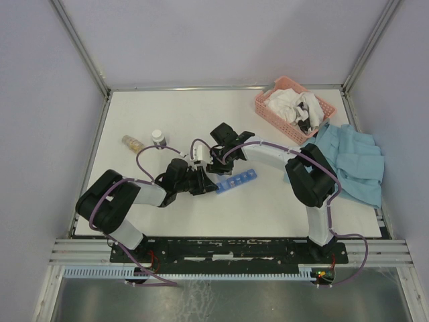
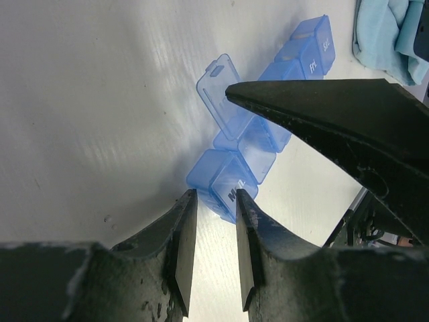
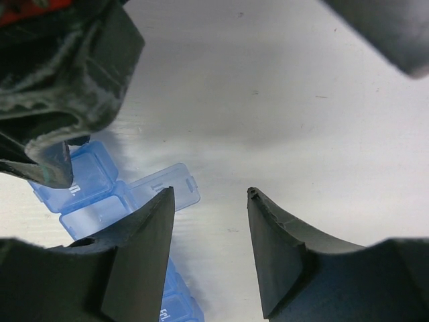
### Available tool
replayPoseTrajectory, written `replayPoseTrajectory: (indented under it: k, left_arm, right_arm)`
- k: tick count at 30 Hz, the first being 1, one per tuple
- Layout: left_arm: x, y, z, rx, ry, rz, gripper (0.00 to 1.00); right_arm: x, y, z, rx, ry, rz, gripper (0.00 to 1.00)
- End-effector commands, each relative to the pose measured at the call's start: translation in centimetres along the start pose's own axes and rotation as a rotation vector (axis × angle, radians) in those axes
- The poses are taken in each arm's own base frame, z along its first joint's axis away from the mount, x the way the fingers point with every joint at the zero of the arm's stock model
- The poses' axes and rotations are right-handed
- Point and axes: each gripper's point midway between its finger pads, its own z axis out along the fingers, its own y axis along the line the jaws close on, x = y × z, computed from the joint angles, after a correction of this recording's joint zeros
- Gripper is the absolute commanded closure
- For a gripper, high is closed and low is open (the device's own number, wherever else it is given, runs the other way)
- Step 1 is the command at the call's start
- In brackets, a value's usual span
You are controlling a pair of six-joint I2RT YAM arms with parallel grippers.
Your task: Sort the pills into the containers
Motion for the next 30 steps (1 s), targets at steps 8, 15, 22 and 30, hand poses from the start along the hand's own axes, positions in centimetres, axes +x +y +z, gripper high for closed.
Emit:
replayPoseTrajectory:
  k: [8, 15, 22, 30]
  left_arm:
    - [0.5, 1.2, 0.2, -0.043, 0.014, 0.039, 0.65]
    - [0.6, 1.2, 0.3, -0.037, 0.014, 0.031, 0.65]
    - [0.5, 1.1, 0.3, -0.034, 0.012, 0.032, 0.65]
    - [0.1, 1.0, 0.3, -0.033, 0.002, 0.037, 0.65]
  right_arm:
    - [-0.7, -1.3, -1.0, -0.045, -0.102, 0.179, 0.43]
    - [-1.6, -1.4, -2.7, -0.101, -0.220, 0.272, 0.42]
    - [-0.6, -1.5, -1.5, -0.098, -0.179, 0.328, 0.43]
    - [1.2, -1.2, 0.0, -0.108, -0.096, 0.386, 0.44]
